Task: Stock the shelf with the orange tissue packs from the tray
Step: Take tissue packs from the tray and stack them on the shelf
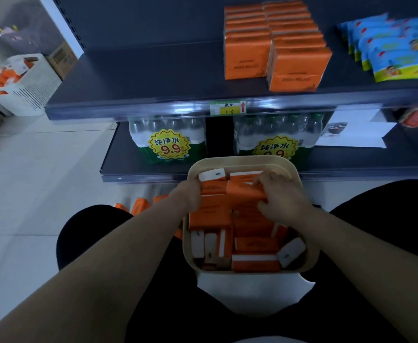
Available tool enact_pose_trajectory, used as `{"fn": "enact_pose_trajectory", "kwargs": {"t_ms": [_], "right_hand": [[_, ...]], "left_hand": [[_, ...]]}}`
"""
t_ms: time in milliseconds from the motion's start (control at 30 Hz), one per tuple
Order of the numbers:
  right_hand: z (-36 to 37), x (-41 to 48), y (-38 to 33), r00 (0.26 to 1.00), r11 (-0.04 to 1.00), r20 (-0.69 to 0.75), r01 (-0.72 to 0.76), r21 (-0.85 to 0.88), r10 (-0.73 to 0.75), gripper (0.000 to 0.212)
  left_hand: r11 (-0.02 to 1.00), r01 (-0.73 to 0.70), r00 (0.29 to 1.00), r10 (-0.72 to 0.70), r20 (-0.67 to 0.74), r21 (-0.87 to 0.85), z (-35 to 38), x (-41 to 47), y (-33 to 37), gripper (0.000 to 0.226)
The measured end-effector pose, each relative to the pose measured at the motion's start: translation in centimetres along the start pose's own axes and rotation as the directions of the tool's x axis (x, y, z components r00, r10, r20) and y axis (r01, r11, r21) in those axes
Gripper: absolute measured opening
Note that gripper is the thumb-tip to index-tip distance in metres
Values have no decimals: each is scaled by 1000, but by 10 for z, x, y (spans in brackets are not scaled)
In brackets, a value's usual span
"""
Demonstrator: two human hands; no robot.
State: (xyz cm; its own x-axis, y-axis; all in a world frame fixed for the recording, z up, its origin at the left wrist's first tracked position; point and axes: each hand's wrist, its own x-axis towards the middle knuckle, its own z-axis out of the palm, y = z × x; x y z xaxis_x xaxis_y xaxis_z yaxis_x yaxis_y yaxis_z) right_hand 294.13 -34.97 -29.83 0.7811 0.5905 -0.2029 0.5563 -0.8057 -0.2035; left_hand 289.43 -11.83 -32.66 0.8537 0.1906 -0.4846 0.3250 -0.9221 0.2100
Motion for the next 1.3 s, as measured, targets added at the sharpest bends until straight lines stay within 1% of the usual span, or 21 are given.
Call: {"fn": "enact_pose_trajectory", "kwargs": {"t_ms": [67, 133, 200, 233, 267, 333, 367, 400, 467, 567, 633, 700, 767, 833, 933, 967, 1067, 1133, 1167, 1233, 1300], "right_hand": [[2, 0, 7, 998, 999, -52, -47, 3, 48, 49], [5, 1, 10, 993, 997, -92, -70, 13, 71, 49], [6, 2, 11, 991, 998, -116, -70, 5, 70, 48], [6, 3, 10, 990, 998, -122, -67, 6, 67, 48], [6, 4, 10, 991, 998, -121, -64, 12, 65, 48], [5, 6, 10, 991, 998, -123, -60, 17, 61, 48], [4, 6, 9, 990, 998, -124, -60, 17, 62, 48], [3, 7, 9, 990, 998, -123, -63, 18, 65, 48], [2, 8, 8, 991, 998, -117, -68, 16, 69, 49], [3, 10, 6, 991, 998, -120, -60, -12, 58, 48], [3, 13, 7, 988, 997, -147, -61, -36, 55, 47], [4, 20, 7, 976, 994, -211, -68, -83, 49, 45], [3, 29, 10, 947, 993, -314, -96, -66, 71, 44], [-4, 41, 12, 906, 988, -396, -155, 12, 147, 44], [-27, 61, 13, 864, 975, -452, -192, 111, 221, 46], [-35, 67, 14, 858, 971, -457, -193, 138, 236, 48], [-56, 79, 18, 849, 982, -494, -138, 133, 186, 53], [-68, 85, 20, 832, 988, -533, -118, 101, 154, 52], [-75, 86, 21, 821, 988, -551, -125, 85, 151, 52], [-86, 89, 24, 809, 986, -566, -163, 43, 158, 51], [-97, 89, 27, 812, 979, -558, -205, -2, 169, 50]], "left_hand": [[1000, -1, 998, 1, 59, -2, 11, 6, 1, 27], [998, 61, 994, -63, 84, 33, 21, 11, 1, 39], [993, 91, 989, -99, 106, 80, 30, 20, 0, 42], [989, 79, 984, -97, 151, 123, 36, 27, -3, 42], [984, 19, 984, -50, 171, 178, 40, 35, -6, 42], [994, -16, 993, 4, 116, 105, 46, 39, -1, 48], [989, -39, 992, 22, 121, 141, 44, 37, 3, 49], [968, -51, 989, 16, 146, 244, 39, 25, 9, 47], [941, 30, 997, -54, 64, 338, 32, 14, 15, 44], [907, 20, 999, -34, 27, 420, 23, 9, 12, 41], [928, -70, 993, 31, 112, 366, 15, 13, 8, 48], [972, -140, 965, 92, 245, 187, -3, 24, 6, 60], [992, -129, 937, 119, 328, 10, -31, 37, 10, 66], [989, -113, 906, 143, 399, -98, -61, 54, 12, 66], [962, 1, 854, 141, 501, -273, -104, 67, 15, 56], [956, 35, 849, 126, 513, -292, -117, 68, 16, 56], [938, 41, 882, 128, 454, -345, -148, 63, 22, 64], [924, 5, 923, 143, 357, -383, -169, 58, 30, 67], [931, -49, 950, 155, 271, -363, -181, 56, 33, 64], [963, -165, 983, 179, 48, -213, -204, 54, 41, 54], [972, -218, 967, 203, -155, -83, -220, 58, 49, 53]]}}
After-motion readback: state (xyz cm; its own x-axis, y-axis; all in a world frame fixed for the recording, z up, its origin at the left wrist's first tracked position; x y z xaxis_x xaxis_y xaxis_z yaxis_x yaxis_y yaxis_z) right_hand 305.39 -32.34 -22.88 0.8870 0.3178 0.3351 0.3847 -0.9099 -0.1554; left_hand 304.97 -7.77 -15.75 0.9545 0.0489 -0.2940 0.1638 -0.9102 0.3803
